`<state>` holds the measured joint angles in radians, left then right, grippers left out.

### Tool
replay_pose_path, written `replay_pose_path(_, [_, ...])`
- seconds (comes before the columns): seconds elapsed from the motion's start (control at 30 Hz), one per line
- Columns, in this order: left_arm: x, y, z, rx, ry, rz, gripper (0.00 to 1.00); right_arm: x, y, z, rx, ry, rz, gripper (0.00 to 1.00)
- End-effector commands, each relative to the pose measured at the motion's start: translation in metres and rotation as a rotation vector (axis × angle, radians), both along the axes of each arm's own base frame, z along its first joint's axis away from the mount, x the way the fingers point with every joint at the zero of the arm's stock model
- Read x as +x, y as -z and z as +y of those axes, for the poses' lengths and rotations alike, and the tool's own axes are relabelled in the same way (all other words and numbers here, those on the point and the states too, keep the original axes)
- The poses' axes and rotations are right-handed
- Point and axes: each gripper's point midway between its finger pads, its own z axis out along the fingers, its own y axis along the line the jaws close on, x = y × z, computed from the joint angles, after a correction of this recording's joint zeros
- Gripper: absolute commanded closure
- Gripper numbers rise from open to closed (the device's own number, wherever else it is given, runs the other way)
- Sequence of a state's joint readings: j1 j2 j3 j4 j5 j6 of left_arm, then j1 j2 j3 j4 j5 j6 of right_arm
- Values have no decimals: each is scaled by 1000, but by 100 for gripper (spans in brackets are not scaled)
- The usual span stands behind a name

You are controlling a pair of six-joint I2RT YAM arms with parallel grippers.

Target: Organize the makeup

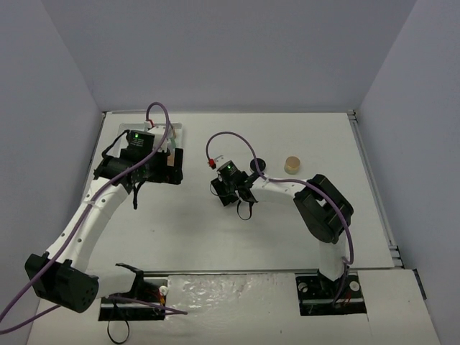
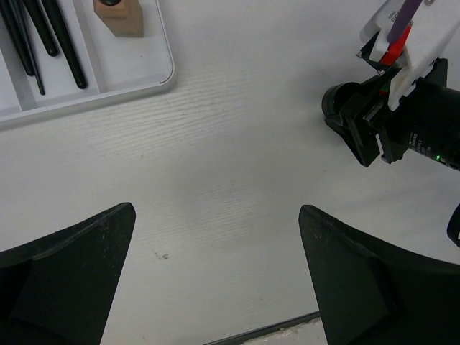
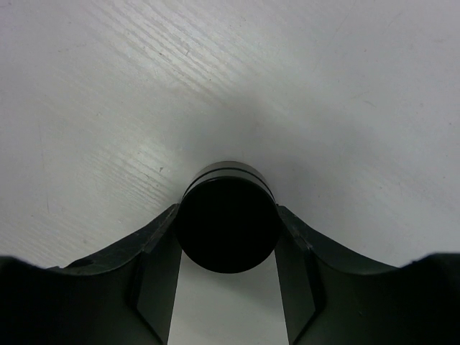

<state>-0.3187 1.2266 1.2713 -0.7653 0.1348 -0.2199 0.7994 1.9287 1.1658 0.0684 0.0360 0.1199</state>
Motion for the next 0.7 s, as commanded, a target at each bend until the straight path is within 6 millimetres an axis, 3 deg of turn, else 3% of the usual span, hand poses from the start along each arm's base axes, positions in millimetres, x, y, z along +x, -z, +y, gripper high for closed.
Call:
replay_pose_path(0.0, [8, -21, -8, -64, -3, -75, 3, 4, -27, 2, 33, -18, -70, 39])
replay_pose_path(0.07, [10, -18, -13, -66, 9, -68, 3, 3, -41, 2, 54, -19, -90, 23])
replay_pose_path(0.2, [13, -10, -30, -68, 46, -49, 3, 4, -91, -5, 116, 5, -177, 2])
replay_pose_path(0.3, [18, -2, -47, -65, 77, -38, 3, 4, -130, -28, 148, 66, -256, 0])
replay_pose_path(0.67, [41, 49, -128, 1, 241, 41, 3, -18, -191, -158, 248, 489, -454, 0])
